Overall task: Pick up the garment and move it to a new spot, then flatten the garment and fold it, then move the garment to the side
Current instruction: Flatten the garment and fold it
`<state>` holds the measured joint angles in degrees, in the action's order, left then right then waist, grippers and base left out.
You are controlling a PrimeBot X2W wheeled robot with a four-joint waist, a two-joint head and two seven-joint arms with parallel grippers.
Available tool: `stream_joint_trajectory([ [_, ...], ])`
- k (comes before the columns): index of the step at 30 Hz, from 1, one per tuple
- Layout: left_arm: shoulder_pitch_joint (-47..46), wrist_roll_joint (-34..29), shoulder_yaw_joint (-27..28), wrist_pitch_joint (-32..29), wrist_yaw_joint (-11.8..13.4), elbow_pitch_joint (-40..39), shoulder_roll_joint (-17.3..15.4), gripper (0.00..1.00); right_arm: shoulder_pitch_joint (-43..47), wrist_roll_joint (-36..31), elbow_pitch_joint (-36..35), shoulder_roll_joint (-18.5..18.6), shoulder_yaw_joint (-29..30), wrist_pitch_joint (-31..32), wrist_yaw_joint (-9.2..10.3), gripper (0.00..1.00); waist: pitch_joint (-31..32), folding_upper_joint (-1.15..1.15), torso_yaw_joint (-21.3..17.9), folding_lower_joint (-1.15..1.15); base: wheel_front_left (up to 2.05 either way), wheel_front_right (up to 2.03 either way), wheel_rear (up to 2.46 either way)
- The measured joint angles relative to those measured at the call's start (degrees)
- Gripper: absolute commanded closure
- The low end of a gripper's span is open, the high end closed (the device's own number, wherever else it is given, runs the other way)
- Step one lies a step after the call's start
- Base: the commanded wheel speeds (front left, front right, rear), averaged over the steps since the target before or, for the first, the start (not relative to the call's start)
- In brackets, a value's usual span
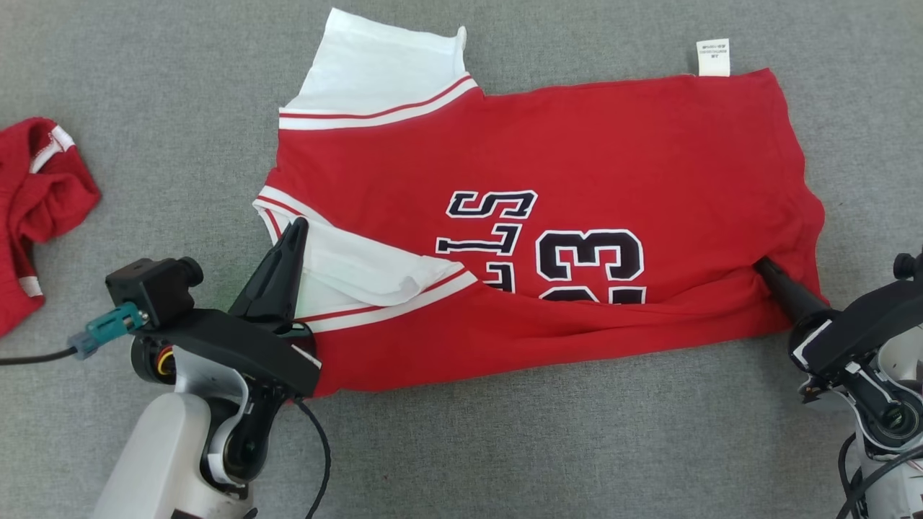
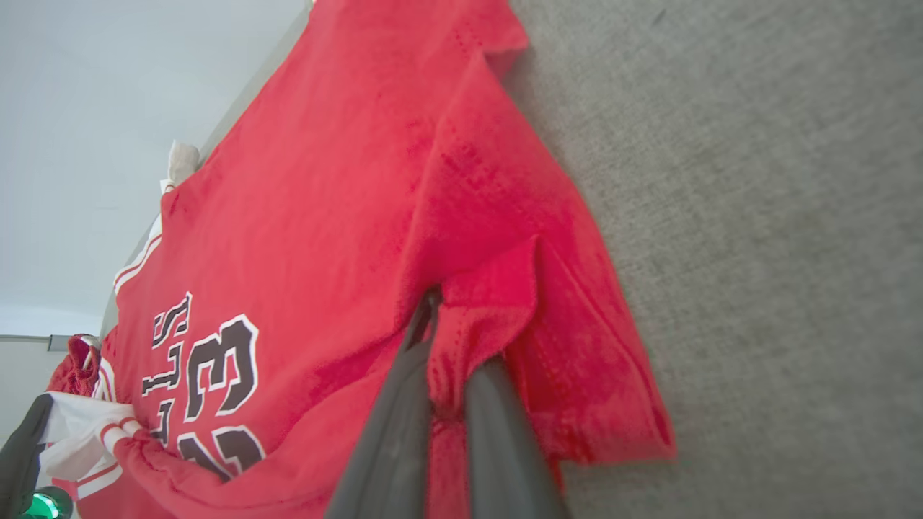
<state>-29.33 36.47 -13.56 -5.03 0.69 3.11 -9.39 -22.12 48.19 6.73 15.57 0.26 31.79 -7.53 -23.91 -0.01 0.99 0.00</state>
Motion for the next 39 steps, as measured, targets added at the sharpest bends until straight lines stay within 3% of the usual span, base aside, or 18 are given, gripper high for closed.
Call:
stream_joint_trajectory([
  [1, -0.1, 0.3, 0.2, 0.5, 0.0, 0.3, 0.4, 0.58, 0.1, 0.4, -0.3, -0.3, 0.3, -0.1, 0.00, 0.00, -0.1, 0.00, 0.1, 0.00, 0.00, 0.00, 0.00],
  [3, -0.1, 0.4, 0.5, 1.3, 0.1, 0.9, 0.6, 0.00, 0.5, 1.9, -1.5, -1.4, 0.9, -0.6, -0.02, 0.00, -0.1, 0.00, 0.1, 0.00, 0.00, 0.00, 0.00],
  [7, 0.4, 0.6, 1.7, 4.6, 0.5, 0.6, 0.9, 0.00, 3.4, 3.8, -5.4, -2.3, 3.1, -2.7, -0.01, 0.00, 0.0, 0.00, 0.2, 0.00, 0.00, 0.00, 0.00],
  [12, 2.8, -2.5, 2.7, 9.5, 2.4, -1.5, 0.4, 0.00, 8.4, 1.5, -10.5, -3.3, 5.2, -7.3, 0.04, 0.00, 0.5, 0.00, -0.3, 0.00, 0.00, 0.00, 0.00],
  [18, 6.8, -7.7, 3.2, 15.1, 5.4, -5.5, -1.1, 0.00, 11.3, -6.2, -16.2, -6.2, 6.7, -19.9, 0.05, 0.00, 1.8, 0.00, -1.0, 0.00, 0.00, 0.00, 0.00],
  [31, 15.8, -15.7, 3.2, 18.8, 10.1, -10.6, -3.1, 0.00, 13.1, -24.2, -14.8, -3.5, 0.2, -41.5, 0.05, 0.00, 6.4, 0.00, -1.3, 0.00, 0.00, 0.00, 0.00],
  [39, 23.4, -19.2, 2.6, 19.4, 13.1, -10.3, -3.6, 0.00, 17.8, -33.2, -11.0, -2.7, -4.2, -45.4, 0.05, 0.00, 10.8, 0.01, -0.9, -0.01, 0.00, 0.00, 0.00],
])
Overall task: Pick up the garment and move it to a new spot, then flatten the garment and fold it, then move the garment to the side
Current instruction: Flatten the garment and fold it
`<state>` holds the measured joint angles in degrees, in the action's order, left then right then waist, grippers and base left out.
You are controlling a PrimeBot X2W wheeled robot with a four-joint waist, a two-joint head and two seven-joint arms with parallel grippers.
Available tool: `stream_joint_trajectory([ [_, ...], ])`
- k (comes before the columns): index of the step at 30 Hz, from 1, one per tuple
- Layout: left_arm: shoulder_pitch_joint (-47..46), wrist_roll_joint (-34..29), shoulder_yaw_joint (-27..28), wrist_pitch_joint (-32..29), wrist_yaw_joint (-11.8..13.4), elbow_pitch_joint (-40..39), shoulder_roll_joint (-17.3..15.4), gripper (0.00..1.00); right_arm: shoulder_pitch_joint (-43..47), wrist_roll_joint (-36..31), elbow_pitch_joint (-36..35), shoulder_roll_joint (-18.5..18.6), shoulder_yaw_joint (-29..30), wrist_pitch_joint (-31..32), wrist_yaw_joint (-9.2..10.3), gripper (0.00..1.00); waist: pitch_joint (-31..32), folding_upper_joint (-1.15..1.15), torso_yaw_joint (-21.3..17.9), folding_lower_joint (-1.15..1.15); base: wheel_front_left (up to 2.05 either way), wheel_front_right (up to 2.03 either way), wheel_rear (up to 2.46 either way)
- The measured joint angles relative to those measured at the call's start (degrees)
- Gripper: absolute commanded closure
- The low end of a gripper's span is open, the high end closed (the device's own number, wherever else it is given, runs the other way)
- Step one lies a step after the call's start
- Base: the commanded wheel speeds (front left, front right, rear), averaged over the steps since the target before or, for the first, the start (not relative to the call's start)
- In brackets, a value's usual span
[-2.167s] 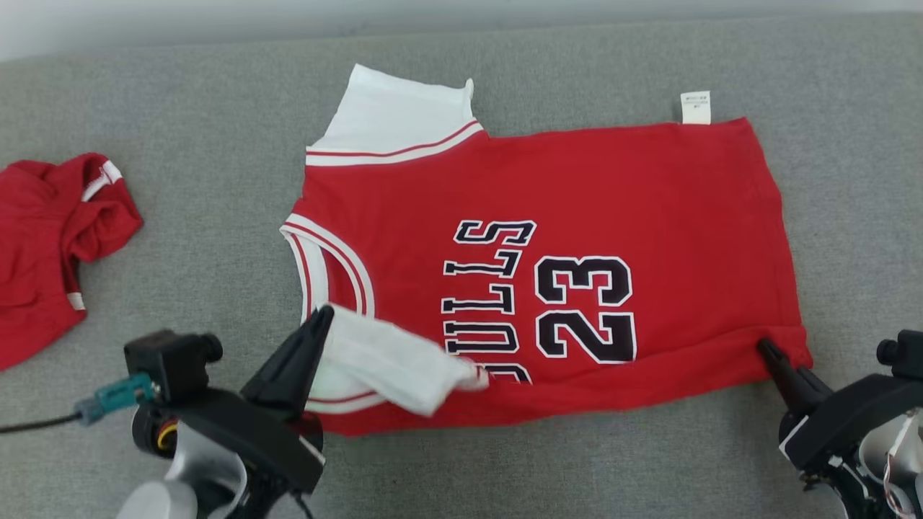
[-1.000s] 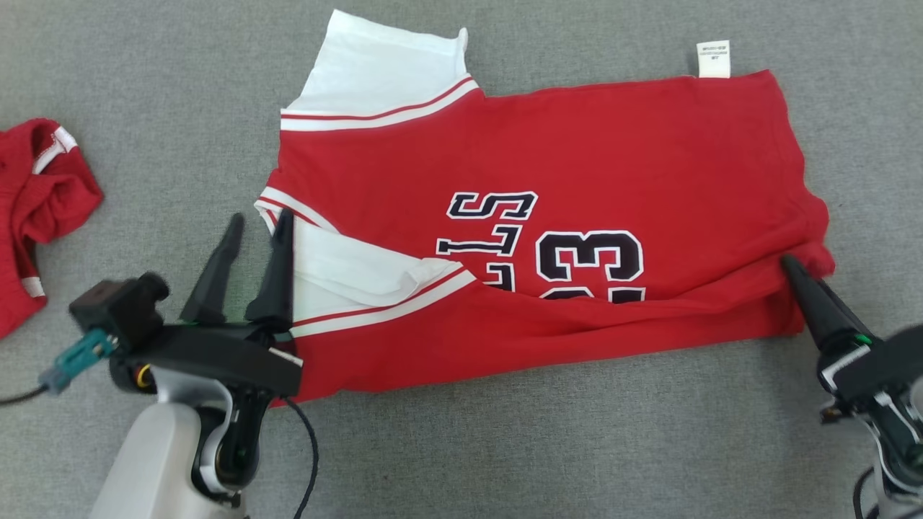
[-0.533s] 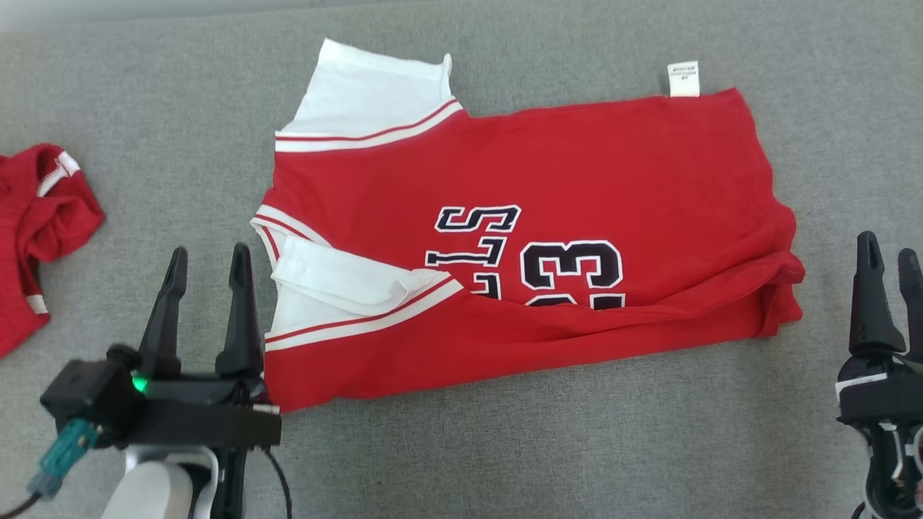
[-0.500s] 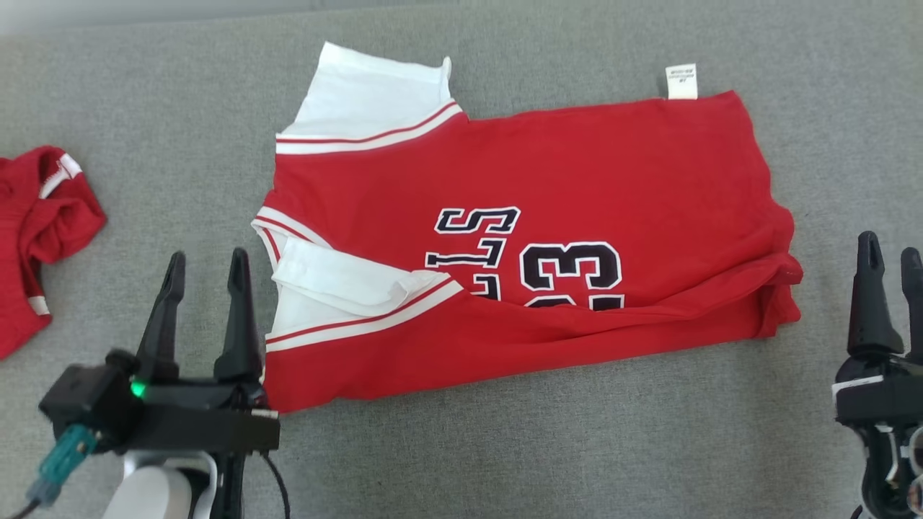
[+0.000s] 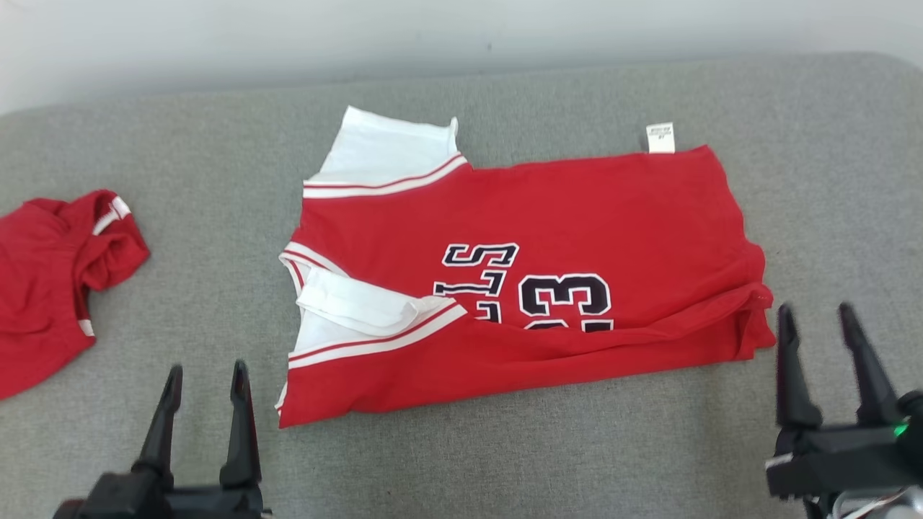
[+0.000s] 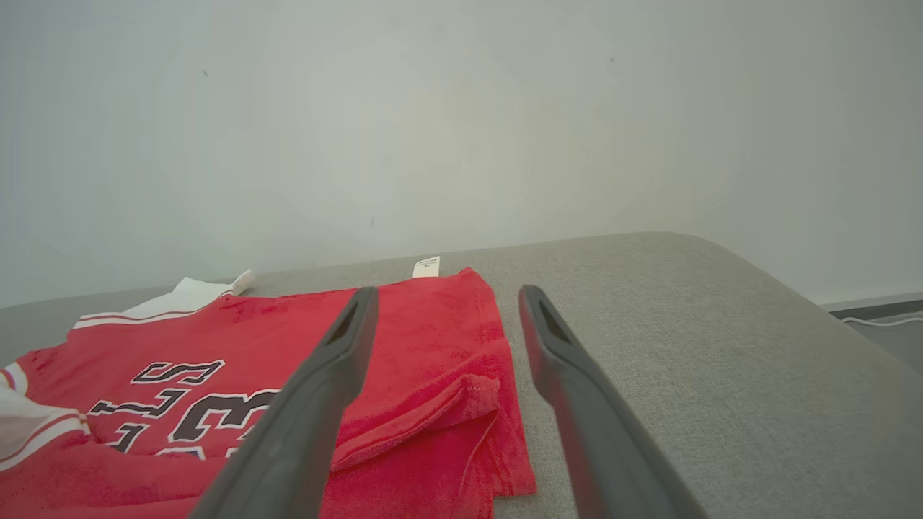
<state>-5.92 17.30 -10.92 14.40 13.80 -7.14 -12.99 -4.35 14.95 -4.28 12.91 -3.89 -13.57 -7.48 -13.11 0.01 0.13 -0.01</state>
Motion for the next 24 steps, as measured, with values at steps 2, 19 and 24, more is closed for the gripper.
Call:
stream_joint_trajectory([
  [2, 1.5, -0.2, 0.0, 0.0, 0.5, 0.2, 0.1, 0.00, 1.2, -1.5, 1.1, -0.1, -0.6, -0.1, 0.00, 0.00, 1.1, 0.00, 0.1, 0.00, 0.00, 0.00, 0.00],
  [19, 3.2, 0.6, 0.0, 0.4, 0.4, 3.8, 1.5, 0.00, 5.1, -4.3, 3.4, -1.3, -3.4, -0.8, -0.01, 0.00, 4.9, 0.00, 1.1, 0.00, 0.00, 0.00, 0.00],
  [24, 1.4, 0.3, -0.8, 0.3, -0.2, 4.8, 1.6, 0.00, 4.8, -3.9, 3.6, -1.1, -3.1, -0.8, -0.01, 0.00, 4.3, 0.00, 1.6, 0.00, 0.00, 0.00, 0.00],
])
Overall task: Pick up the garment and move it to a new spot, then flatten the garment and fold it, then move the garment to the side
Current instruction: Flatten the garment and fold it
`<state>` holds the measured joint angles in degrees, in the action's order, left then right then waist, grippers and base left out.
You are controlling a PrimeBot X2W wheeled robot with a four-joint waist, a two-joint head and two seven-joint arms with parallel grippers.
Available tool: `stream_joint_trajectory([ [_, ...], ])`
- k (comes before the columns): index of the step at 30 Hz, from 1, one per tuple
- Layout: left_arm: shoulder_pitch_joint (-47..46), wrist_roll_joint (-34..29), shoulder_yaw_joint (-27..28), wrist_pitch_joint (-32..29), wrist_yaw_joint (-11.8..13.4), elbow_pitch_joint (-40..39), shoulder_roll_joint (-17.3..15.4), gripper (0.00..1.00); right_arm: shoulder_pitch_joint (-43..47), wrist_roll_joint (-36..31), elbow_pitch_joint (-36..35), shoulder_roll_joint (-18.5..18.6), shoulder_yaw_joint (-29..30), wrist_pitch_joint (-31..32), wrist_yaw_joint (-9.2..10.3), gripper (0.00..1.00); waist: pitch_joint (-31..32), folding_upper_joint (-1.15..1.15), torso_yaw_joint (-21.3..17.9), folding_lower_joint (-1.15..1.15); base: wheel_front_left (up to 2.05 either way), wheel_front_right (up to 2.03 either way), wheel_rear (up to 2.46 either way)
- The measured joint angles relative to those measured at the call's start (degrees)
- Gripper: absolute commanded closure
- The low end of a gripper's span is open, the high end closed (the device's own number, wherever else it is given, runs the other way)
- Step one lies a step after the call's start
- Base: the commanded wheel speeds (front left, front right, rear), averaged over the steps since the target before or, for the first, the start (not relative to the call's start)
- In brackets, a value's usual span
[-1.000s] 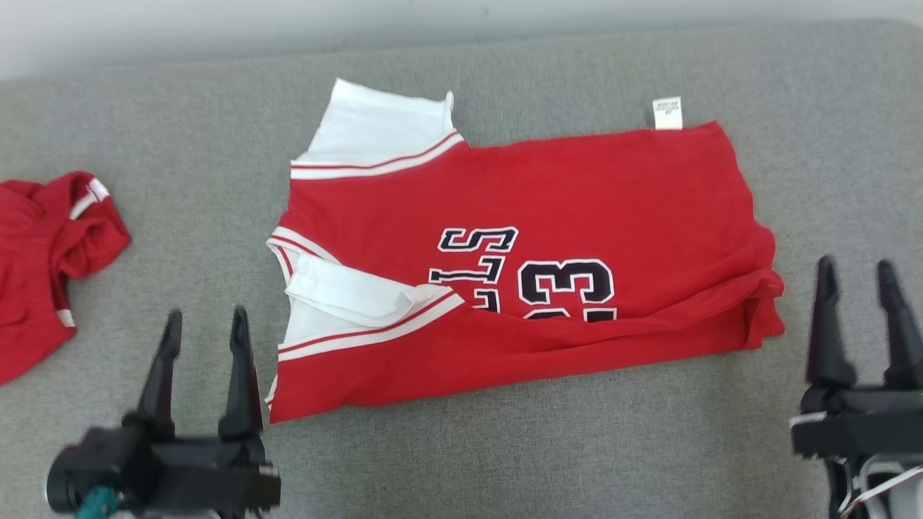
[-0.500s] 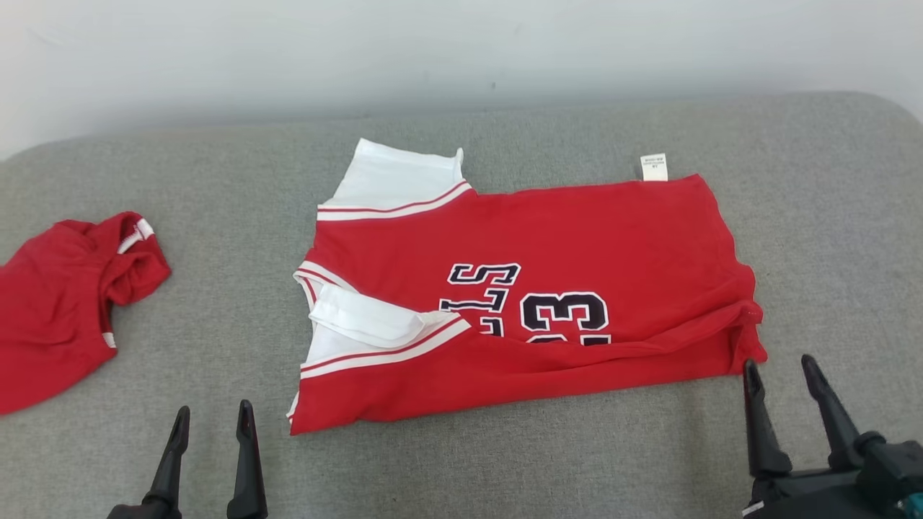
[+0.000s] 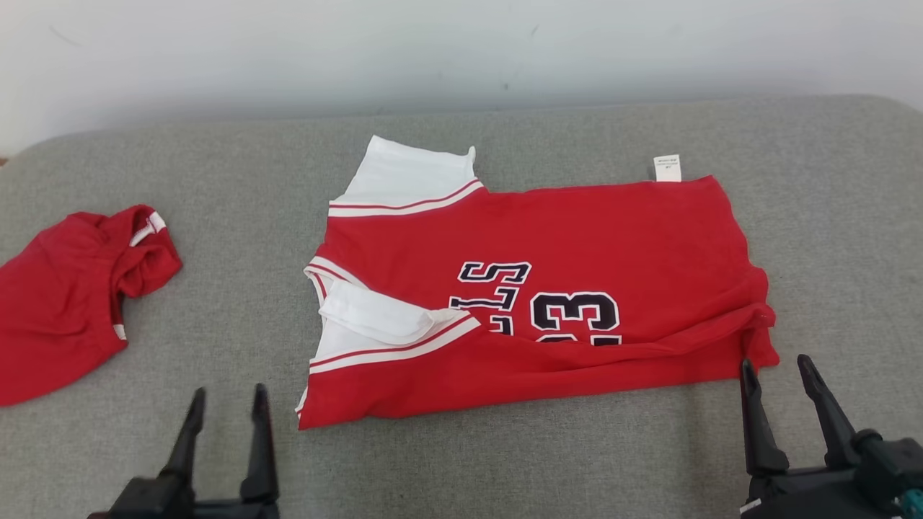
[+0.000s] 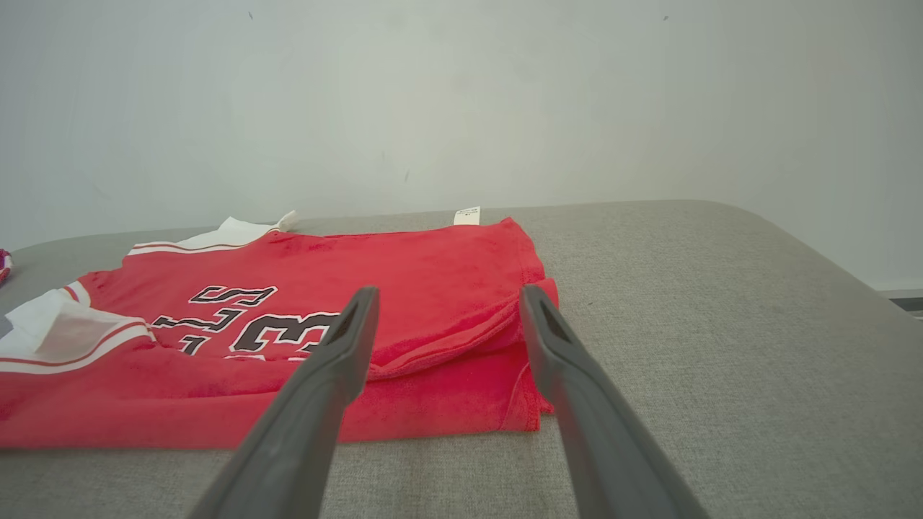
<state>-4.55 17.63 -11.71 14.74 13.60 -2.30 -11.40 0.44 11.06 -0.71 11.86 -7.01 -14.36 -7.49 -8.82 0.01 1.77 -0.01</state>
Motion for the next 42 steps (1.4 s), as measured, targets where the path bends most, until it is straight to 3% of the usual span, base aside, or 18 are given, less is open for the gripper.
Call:
stream_joint_trajectory([
  [7, -4.6, 1.5, -3.8, -5.9, -3.9, 5.1, 0.6, 0.00, -2.9, 1.8, 4.1, 1.4, 0.0, 2.3, 0.00, 0.00, -2.1, -0.01, 0.6, 0.01, 0.00, 0.00, 0.00],
  [12, -8.2, 5.5, -5.0, -11.2, -7.2, 12.5, 1.7, 0.00, -7.4, 4.2, 13.6, 3.5, -1.5, 3.2, 0.00, 0.00, -4.3, -0.01, 0.7, 0.01, 0.00, 0.00, 0.00],
  [27, -14.2, 14.6, -3.3, -15.6, -11.6, 19.5, 4.2, 0.00, -17.6, 7.3, 28.8, 5.3, -2.6, 2.7, -0.04, 0.00, -7.8, 0.00, 0.9, 0.00, 0.00, 0.00, 0.00],
  [28, -14.4, 15.1, -3.2, -16.2, -12.1, 19.6, 4.2, 0.44, -18.0, 7.7, 29.3, 5.3, -2.7, 2.7, -0.04, 0.00, -7.8, 0.00, 0.9, 0.00, 0.00, 0.00, 0.00],
  [29, -14.5, 16.2, -3.0, -16.5, -12.5, 19.7, 4.3, 0.67, -18.5, 8.1, 29.7, 5.3, -2.8, 2.7, -0.04, 0.00, -7.9, 0.00, 0.9, 0.00, 0.00, 0.00, 0.00],
  [30, -14.5, 16.9, -2.8, -16.9, -12.7, 19.8, 4.4, 1.00, -18.9, 8.7, 30.1, 5.3, -3.0, 2.7, -0.04, 0.00, -7.9, 0.00, 0.9, 0.00, 0.00, 0.00, 0.00],
  [31, -14.7, 17.2, -2.8, -17.6, -12.8, 19.9, 4.3, 1.00, -19.3, 9.3, 30.5, 5.3, -3.0, 2.7, -0.03, 0.00, -8.0, 0.00, 0.9, 0.00, 0.00, 0.00, 0.00],
  [32, -14.8, 17.8, -2.8, -18.0, -13.4, 20.0, 4.3, 1.00, -19.7, 10.0, 30.8, 5.3, -3.2, 2.7, -0.03, 0.13, -8.0, 0.00, 0.9, 0.00, 0.00, 0.00, 0.00],
  [33, -14.8, 18.6, -2.8, -18.3, -13.8, 20.0, 4.7, 1.00, -19.9, 10.5, 31.0, 5.4, -3.3, 2.6, -0.03, 0.62, -8.0, 0.00, 1.0, 0.01, 0.00, 0.00, 0.00],
  [34, -14.8, 18.8, -2.9, -18.4, -14.0, 20.0, 5.0, 1.00, -20.0, 11.1, 31.0, 5.5, -3.5, 2.5, -0.03, 0.91, -7.9, 0.00, 1.0, 0.01, 0.00, 0.00, 0.00],
  [35, -14.8, 19.2, -2.9, -18.6, -14.2, 20.0, 5.0, 1.00, -20.1, 11.7, 31.1, 5.6, -3.7, 2.4, -0.03, 1.00, -7.9, 0.00, 1.0, 0.01, 0.00, 0.00, 0.00],
  [42, -14.1, 24.5, -0.6, -18.2, -16.1, 18.2, 6.1, 1.00, -17.9, 15.8, 28.0, 6.1, -5.1, 1.8, -0.03, 1.00, -7.4, -0.01, 0.9, 0.01, 0.00, 0.00, 0.00],
])
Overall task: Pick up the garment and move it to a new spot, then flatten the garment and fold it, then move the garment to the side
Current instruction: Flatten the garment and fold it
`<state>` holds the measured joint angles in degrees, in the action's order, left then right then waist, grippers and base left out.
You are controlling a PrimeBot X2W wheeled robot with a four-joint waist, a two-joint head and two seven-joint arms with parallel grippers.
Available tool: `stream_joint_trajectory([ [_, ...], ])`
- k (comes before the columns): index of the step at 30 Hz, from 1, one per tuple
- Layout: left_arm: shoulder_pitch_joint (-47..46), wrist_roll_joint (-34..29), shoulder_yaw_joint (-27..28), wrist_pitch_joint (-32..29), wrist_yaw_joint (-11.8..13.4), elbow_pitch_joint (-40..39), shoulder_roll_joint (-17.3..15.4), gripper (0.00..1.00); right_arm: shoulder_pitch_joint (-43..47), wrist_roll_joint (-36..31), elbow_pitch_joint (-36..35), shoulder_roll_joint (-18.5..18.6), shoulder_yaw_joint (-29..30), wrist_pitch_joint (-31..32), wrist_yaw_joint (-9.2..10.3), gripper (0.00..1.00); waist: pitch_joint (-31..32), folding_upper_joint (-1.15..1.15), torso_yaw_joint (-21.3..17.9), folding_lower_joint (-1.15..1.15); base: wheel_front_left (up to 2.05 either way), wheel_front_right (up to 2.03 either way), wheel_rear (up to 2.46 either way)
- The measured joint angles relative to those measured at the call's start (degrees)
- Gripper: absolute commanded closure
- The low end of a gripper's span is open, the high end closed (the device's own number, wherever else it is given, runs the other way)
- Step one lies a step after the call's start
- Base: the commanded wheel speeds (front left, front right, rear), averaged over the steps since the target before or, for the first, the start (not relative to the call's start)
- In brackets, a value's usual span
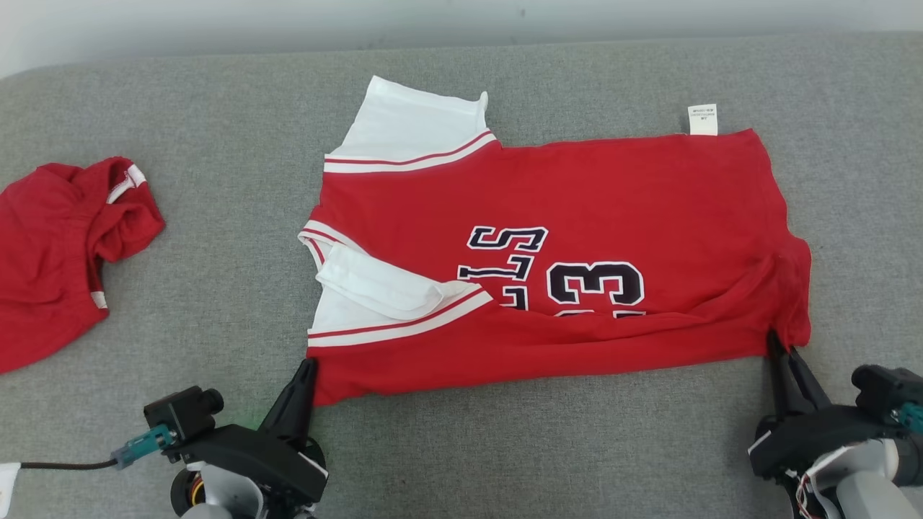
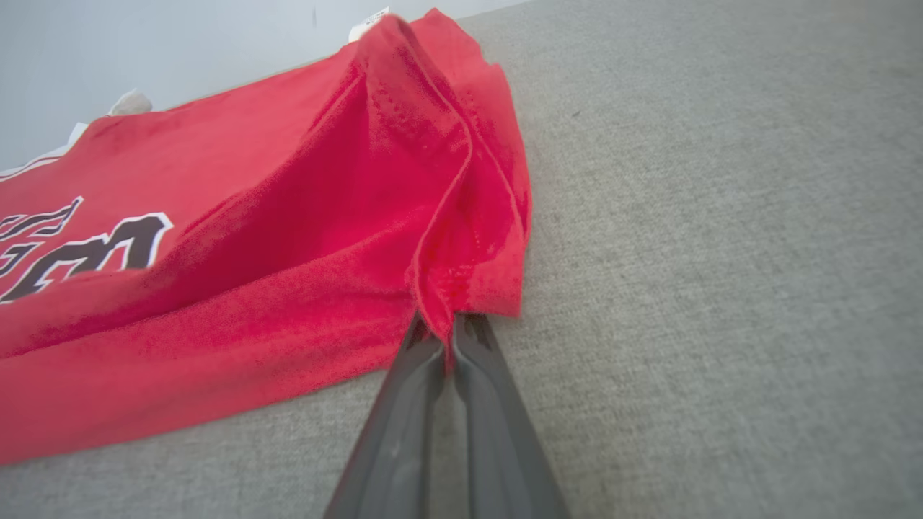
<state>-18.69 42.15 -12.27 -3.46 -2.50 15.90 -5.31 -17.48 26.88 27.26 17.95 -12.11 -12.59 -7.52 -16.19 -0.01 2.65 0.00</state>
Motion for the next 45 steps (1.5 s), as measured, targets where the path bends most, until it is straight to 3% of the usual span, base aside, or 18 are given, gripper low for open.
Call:
stream_joint_trajectory([
  [8, 7.3, 2.2, 1.9, -2.0, 0.3, -8.7, -3.1, 1.00, 9.4, 2.0, -12.6, 2.0, 0.0, 3.6, 0.00, 1.00, 1.1, 0.00, -0.2, 0.00, 0.00, 0.00, 0.00],
  [15, 18.1, 1.8, 3.3, -2.4, 4.9, -19.1, -4.4, 1.00, 19.9, 3.6, -22.5, 1.6, 2.3, 8.9, 0.00, 1.00, 1.4, 0.00, -0.1, 0.00, 0.00, 0.00, 0.00],
  [22, 24.6, 1.3, 3.1, -2.5, 8.2, -24.1, -3.7, 1.00, 24.7, 3.4, -24.6, -0.8, 5.1, 10.5, 0.00, 1.00, 1.4, 0.00, 0.5, 0.00, 0.00, 0.00, 0.00],
  [23, 24.6, 0.5, 2.8, -2.5, 8.4, -23.9, -4.0, 1.00, 24.8, 3.4, -24.7, -1.1, 5.0, 10.9, 0.00, 0.58, 1.4, 0.00, 0.6, 0.00, 0.00, 0.00, 0.00],
  [24, 24.5, 0.0, 2.6, -2.5, 8.7, -23.7, -4.1, 0.74, 24.9, 3.6, -24.7, -1.3, 5.1, 11.3, 0.00, 0.00, 1.4, 0.00, 0.6, -0.01, 0.00, 0.00, 0.00],
  [25, 24.2, 0.0, 2.4, -2.5, 8.7, -23.5, -4.1, 0.00, 24.9, 3.6, -24.8, -1.5, 5.2, 11.7, 0.00, 0.00, 1.4, 0.00, 0.6, 0.00, 0.00, 0.00, 0.00],
  [35, 19.2, -6.3, 5.4, 5.2, 11.2, -24.5, -5.2, 0.00, 24.5, 0.8, -28.7, -4.2, 12.9, 9.0, 0.00, 0.00, 1.2, 0.00, -0.5, -0.01, 0.00, 0.00, 0.00],
  [45, 5.9, -14.7, 6.0, 14.4, 12.6, -26.2, -6.3, 0.00, 17.4, -4.7, -31.8, -7.2, 18.9, 6.9, 0.01, 0.00, 1.0, 0.00, -0.9, 0.00, 0.00, 0.00, 0.00],
])
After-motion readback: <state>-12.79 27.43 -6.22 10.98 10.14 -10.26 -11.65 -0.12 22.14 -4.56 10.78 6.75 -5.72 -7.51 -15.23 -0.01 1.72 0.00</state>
